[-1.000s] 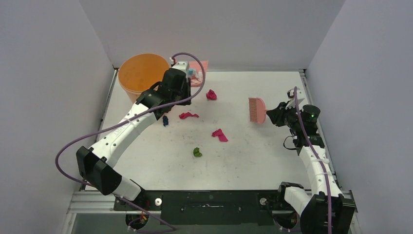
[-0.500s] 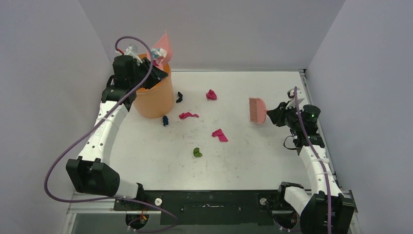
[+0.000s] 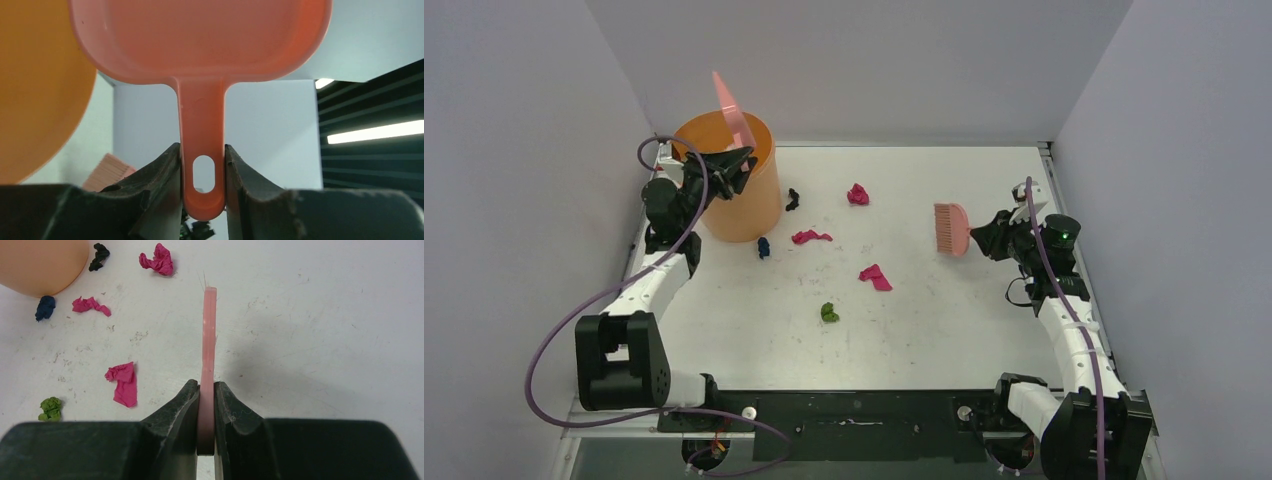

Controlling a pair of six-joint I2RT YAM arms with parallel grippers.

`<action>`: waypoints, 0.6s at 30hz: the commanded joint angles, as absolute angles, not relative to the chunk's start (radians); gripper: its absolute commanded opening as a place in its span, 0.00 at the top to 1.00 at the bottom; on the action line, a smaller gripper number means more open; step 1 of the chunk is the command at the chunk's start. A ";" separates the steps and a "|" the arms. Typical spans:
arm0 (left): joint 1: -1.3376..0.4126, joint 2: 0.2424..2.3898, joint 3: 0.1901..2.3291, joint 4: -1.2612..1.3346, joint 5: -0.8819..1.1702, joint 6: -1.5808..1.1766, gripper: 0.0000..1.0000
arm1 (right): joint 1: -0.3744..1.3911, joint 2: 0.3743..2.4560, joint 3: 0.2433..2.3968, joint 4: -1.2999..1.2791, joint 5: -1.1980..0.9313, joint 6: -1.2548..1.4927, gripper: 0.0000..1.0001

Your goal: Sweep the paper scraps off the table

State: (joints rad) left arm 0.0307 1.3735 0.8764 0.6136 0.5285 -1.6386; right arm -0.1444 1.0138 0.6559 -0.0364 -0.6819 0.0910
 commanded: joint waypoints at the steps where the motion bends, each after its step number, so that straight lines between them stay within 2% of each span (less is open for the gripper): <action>1: 0.038 1.380 0.815 1.095 0.501 -1.965 1.00 | -0.152 1.011 0.679 0.018 -0.709 0.075 0.95; 18: 0.064 1.367 0.784 1.130 0.543 -1.932 1.00 | -0.153 1.018 0.680 0.015 -0.719 0.069 0.95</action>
